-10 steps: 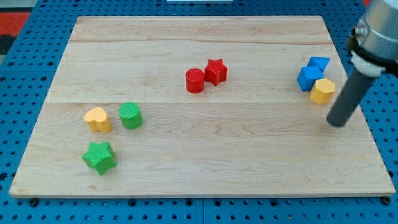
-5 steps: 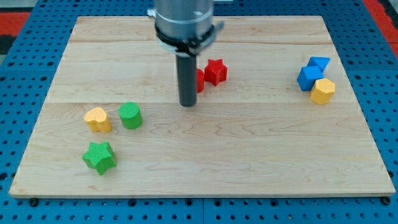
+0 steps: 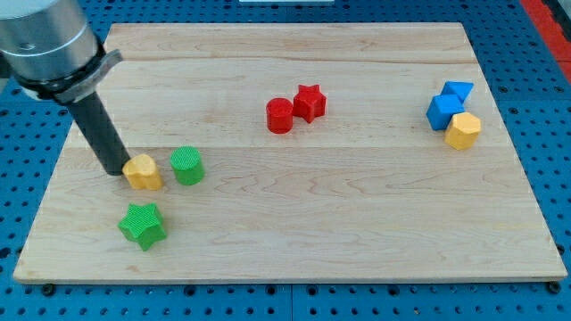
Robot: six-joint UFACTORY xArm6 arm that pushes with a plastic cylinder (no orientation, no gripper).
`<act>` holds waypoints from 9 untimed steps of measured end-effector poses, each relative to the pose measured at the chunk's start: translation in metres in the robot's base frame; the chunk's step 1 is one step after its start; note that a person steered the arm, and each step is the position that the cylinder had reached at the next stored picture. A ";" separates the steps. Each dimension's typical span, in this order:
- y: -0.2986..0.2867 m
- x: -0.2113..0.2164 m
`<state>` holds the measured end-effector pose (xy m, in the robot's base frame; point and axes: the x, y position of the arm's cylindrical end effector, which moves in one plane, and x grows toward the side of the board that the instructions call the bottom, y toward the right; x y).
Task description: Push the yellow heart towards the blue blocks
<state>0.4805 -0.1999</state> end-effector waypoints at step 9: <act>0.196 0.001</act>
<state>0.4814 -0.0034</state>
